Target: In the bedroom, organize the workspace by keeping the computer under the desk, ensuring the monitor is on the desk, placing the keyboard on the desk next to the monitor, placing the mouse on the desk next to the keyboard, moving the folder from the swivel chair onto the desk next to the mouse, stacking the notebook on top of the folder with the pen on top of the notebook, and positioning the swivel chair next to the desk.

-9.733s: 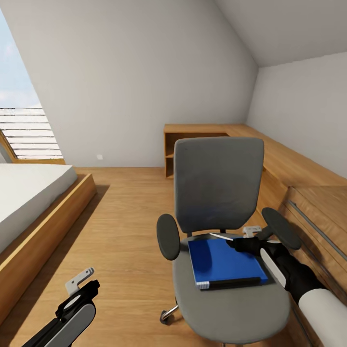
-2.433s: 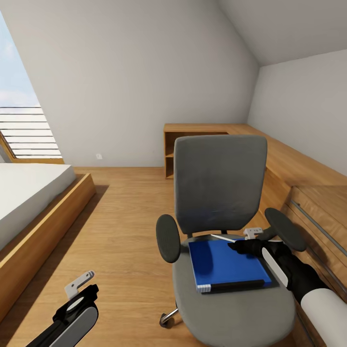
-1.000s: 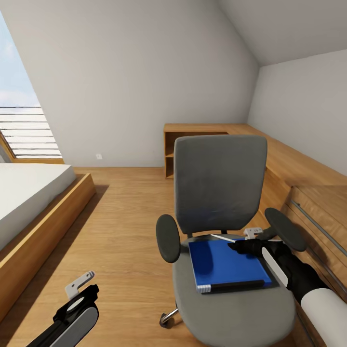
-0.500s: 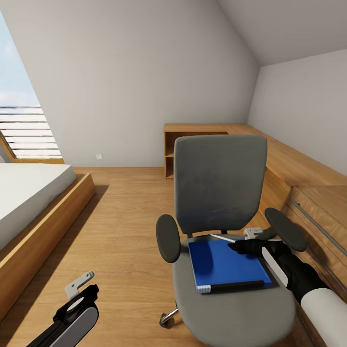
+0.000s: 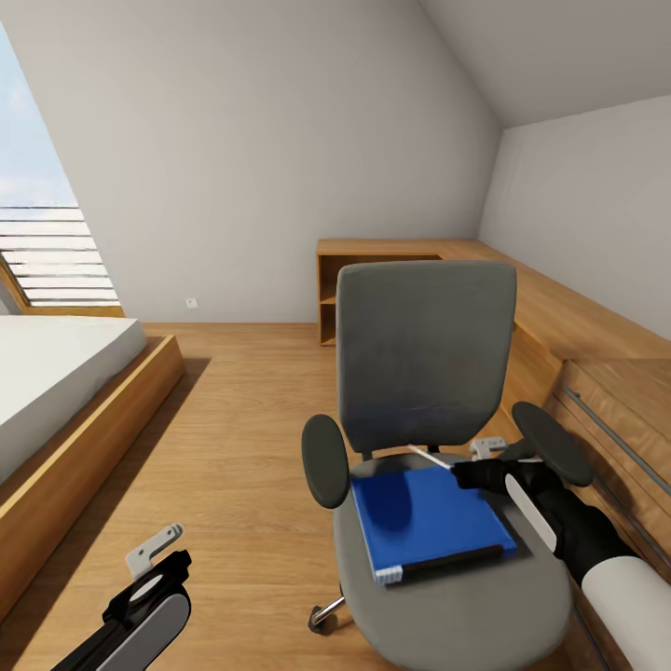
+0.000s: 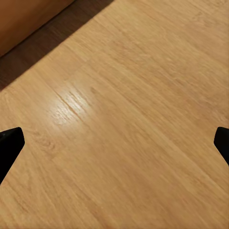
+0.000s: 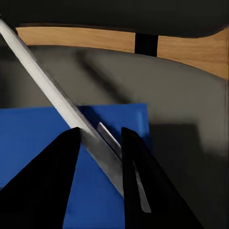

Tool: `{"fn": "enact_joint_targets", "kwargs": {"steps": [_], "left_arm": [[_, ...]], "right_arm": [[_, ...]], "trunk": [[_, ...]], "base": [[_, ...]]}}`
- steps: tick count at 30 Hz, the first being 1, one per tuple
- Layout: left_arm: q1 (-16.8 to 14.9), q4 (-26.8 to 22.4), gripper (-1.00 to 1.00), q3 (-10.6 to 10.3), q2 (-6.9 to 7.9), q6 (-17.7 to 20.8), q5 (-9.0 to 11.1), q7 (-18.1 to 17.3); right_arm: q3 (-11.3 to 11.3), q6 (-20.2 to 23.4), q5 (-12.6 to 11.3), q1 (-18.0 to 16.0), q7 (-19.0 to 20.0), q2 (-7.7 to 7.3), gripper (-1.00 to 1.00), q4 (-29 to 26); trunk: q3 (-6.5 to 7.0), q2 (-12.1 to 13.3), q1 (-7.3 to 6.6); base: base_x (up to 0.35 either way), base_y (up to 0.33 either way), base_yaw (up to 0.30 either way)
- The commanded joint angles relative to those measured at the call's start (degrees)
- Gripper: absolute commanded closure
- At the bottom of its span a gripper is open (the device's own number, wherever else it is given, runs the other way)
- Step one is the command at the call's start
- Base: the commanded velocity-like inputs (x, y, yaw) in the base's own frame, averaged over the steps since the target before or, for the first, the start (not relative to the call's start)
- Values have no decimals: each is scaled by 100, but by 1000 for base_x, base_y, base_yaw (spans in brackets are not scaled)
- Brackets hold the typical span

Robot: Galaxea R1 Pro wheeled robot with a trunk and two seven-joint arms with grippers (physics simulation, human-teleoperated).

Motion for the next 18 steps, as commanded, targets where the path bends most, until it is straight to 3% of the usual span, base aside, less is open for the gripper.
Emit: {"fn": "enact_joint_targets", "kwargs": {"steps": [1,18], "left_arm": [[-9,-6,-100,-14,4,1,19,27],[-9,-6,-100,-19,6,-5,19,29]], "right_arm": [[17,51,-50,3,20,-2,100,-2],[17,88,-50,3,20,-3,100,-18]], "trunk": [[-7,-2,0],[-7,-2,0]], "base": [[0,0,0],[0,0,0]]}}
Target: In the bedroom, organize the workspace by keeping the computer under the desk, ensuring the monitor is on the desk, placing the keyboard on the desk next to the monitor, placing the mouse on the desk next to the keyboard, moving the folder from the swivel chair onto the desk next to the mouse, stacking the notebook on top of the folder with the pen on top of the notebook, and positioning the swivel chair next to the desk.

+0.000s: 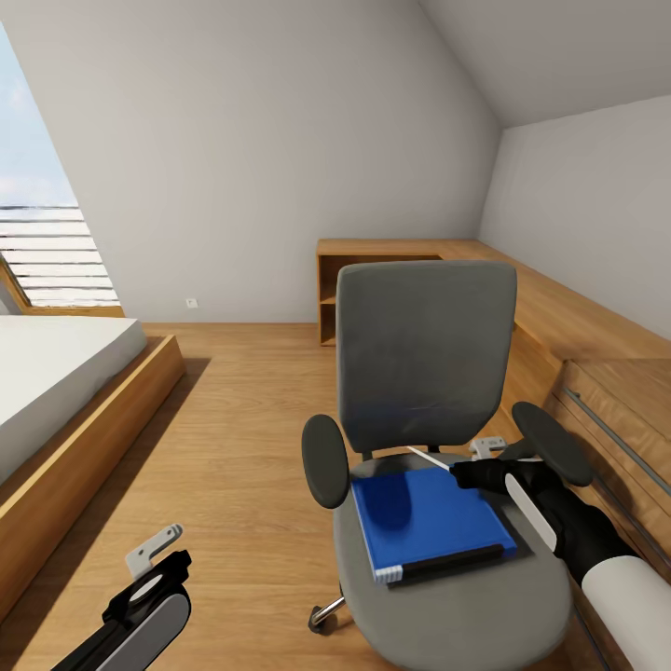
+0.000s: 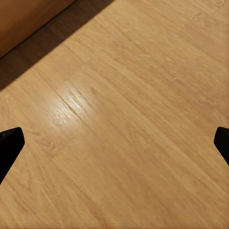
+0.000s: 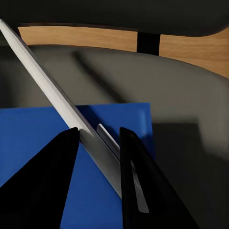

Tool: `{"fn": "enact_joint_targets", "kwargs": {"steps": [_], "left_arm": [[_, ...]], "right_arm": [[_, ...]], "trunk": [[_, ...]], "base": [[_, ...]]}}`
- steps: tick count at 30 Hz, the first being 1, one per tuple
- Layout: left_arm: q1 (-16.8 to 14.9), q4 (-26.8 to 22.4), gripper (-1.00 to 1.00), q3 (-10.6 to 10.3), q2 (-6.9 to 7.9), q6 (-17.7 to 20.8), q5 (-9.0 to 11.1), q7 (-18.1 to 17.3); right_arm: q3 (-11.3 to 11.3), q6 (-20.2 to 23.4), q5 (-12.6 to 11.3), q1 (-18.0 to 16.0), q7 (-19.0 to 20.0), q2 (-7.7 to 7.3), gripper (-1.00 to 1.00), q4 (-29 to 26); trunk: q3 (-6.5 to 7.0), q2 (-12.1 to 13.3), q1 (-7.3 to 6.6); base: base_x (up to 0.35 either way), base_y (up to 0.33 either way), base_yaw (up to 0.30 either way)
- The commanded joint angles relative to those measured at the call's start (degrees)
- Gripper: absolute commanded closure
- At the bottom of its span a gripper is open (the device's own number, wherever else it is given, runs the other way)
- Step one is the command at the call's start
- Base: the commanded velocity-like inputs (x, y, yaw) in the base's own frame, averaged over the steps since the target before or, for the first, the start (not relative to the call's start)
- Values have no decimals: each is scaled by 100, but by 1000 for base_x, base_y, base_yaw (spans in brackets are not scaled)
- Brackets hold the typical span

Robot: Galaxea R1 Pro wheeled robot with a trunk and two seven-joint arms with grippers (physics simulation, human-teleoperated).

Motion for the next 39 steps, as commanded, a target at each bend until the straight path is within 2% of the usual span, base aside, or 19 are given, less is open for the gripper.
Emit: {"fn": "enact_joint_targets", "kwargs": {"steps": [1,39], "left_arm": [[-8,-6,-100,-15,4,0,19,26],[-8,10,-100,-10,8,-7,31,26]], "right_arm": [[19,27,-17,2,16,-3,100,12],[19,18,-4,2,16,0,100,17]], "trunk": [[-7,-2,0],[-7,-2,0]], "base": [[0,0,0],[0,0,0]]}}
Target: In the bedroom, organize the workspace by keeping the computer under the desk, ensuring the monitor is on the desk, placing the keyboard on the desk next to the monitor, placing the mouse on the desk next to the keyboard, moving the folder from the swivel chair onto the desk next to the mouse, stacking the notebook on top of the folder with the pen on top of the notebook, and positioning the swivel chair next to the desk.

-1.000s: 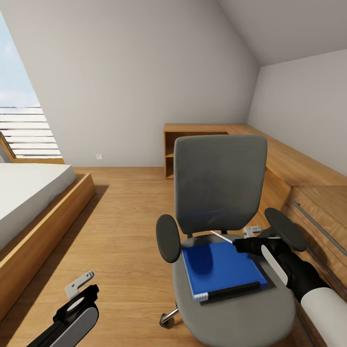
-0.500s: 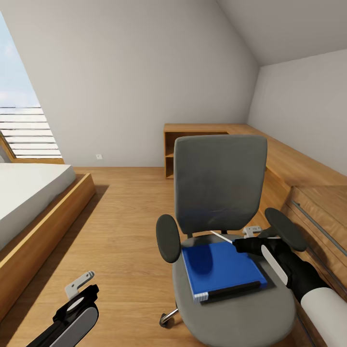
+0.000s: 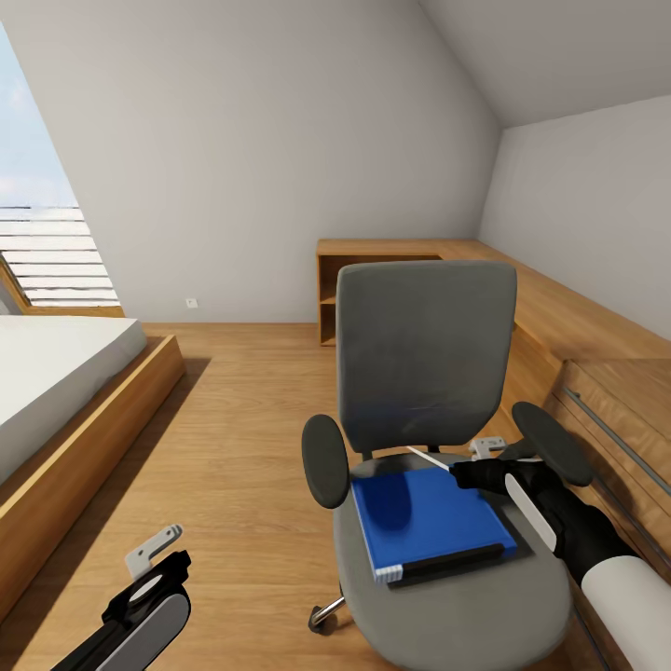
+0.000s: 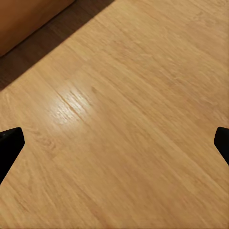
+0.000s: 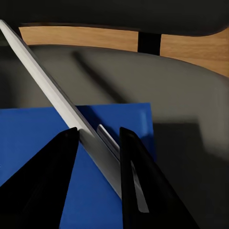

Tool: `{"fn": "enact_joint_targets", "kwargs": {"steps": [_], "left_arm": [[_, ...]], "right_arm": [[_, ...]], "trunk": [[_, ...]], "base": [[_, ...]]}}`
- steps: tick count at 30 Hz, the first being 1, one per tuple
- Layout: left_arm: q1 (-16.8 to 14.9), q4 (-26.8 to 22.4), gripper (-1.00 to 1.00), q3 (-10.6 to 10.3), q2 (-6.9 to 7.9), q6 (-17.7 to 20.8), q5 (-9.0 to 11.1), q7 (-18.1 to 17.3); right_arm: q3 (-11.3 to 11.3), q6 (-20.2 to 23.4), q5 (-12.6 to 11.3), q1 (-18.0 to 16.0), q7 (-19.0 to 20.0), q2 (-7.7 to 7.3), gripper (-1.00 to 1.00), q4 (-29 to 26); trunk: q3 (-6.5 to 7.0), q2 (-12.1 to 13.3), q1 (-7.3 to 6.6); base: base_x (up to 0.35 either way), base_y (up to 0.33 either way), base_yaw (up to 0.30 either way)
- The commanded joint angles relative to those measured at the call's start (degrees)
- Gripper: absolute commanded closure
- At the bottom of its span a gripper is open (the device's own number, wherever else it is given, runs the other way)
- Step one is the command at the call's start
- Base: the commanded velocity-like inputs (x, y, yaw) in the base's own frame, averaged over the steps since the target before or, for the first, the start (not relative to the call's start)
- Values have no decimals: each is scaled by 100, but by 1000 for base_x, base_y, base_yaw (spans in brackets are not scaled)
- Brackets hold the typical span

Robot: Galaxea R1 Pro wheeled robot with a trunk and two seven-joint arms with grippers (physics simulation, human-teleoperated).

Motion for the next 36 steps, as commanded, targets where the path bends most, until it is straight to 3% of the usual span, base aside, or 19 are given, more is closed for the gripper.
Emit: {"fn": "enact_joint_targets", "kwargs": {"steps": [1,10,16,36], "left_arm": [[-8,-6,-100,-14,6,-1,18,26],[-8,-5,-100,-13,8,-3,23,26],[-8,8,-100,-13,8,-11,31,19],[-8,26,-100,-13,8,-18,40,19]], "right_arm": [[19,25,7,2,14,-5,100,12],[19,25,9,2,14,-5,100,13],[19,25,10,2,14,-2,100,14],[19,16,14,2,14,-4,100,15]], "trunk": [[-7,-2,0],[-7,-2,0],[101,239,-132],[101,239,-132]], "base": [[0,0,0],[0,0,0],[0,0,0],[0,0,0]]}}
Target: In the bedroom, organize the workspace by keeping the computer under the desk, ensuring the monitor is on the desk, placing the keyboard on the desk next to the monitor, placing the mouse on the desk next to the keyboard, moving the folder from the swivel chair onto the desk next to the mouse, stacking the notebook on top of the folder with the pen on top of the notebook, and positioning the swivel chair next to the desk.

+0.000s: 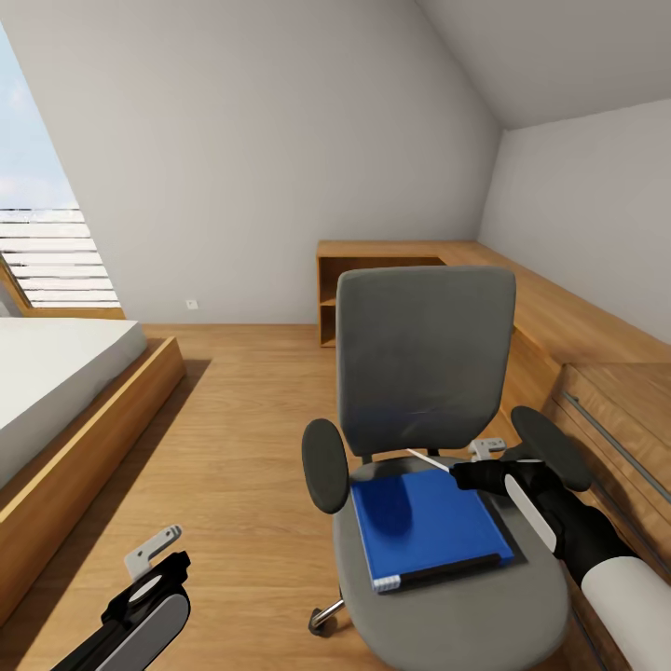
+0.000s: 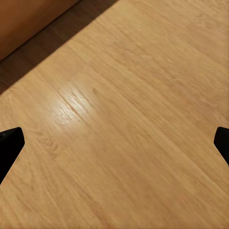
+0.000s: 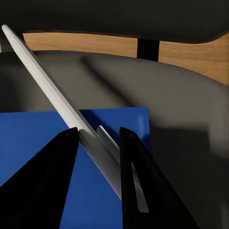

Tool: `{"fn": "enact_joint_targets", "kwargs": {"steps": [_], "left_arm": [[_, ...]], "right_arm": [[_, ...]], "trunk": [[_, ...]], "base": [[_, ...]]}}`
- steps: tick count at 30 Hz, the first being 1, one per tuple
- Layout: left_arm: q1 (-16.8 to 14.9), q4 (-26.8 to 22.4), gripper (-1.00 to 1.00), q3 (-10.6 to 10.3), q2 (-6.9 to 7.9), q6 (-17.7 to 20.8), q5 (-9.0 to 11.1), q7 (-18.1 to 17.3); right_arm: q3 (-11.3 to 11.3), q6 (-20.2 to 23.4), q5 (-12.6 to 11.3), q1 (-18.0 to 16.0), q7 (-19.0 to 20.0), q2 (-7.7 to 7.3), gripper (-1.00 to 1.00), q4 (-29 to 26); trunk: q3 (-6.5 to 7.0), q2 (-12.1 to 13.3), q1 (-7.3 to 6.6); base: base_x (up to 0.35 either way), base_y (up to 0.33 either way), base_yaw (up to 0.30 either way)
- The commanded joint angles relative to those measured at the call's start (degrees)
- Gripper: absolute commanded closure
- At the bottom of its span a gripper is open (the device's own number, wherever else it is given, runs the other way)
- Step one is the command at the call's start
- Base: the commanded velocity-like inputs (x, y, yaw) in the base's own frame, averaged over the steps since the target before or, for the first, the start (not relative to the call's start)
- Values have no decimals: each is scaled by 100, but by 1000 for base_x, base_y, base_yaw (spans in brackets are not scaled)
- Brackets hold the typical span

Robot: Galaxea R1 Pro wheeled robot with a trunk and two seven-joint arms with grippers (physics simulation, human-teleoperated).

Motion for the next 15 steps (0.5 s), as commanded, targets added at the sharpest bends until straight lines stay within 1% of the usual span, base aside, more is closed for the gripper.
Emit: {"fn": "enact_joint_targets", "kwargs": {"steps": [1,15], "left_arm": [[-7,-3,-100,-15,6,-3,20,27],[-7,79,-100,-14,6,-22,18,29]], "right_arm": [[10,20,7,-5,12,-5,100,-6],[10,20,7,-5,12,-6,100,-15]], "trunk": [[-5,-3,-1],[-5,-3,-1]], "base": [[0,0,0],[-1,0,0]]}}
